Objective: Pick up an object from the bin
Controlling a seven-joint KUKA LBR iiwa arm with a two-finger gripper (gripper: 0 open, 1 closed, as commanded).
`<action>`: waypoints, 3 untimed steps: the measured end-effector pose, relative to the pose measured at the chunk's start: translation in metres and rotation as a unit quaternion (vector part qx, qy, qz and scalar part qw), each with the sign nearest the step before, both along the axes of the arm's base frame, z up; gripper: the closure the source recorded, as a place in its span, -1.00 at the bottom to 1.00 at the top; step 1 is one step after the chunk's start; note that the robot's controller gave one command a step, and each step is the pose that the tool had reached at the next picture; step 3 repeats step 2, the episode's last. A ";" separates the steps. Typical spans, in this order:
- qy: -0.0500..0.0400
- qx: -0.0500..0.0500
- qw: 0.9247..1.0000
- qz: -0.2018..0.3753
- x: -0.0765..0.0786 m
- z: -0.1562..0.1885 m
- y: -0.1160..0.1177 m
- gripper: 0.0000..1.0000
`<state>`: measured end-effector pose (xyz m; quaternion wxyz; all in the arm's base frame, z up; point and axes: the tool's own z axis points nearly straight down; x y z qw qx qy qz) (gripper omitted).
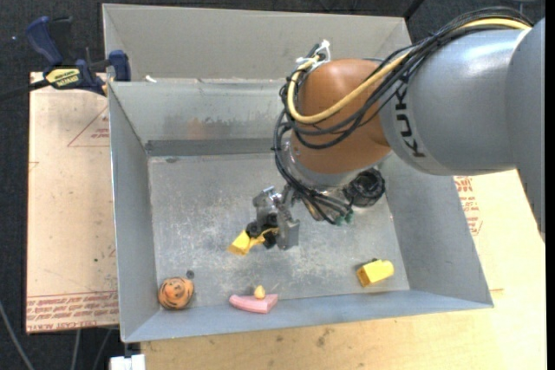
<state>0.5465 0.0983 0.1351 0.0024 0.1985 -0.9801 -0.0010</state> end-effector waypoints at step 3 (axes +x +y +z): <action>-0.002 0.000 1.000 0.000 0.001 0.044 0.000 1.00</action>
Offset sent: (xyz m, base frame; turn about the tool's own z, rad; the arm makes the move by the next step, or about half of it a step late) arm 0.0000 -0.0001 0.0187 0.0000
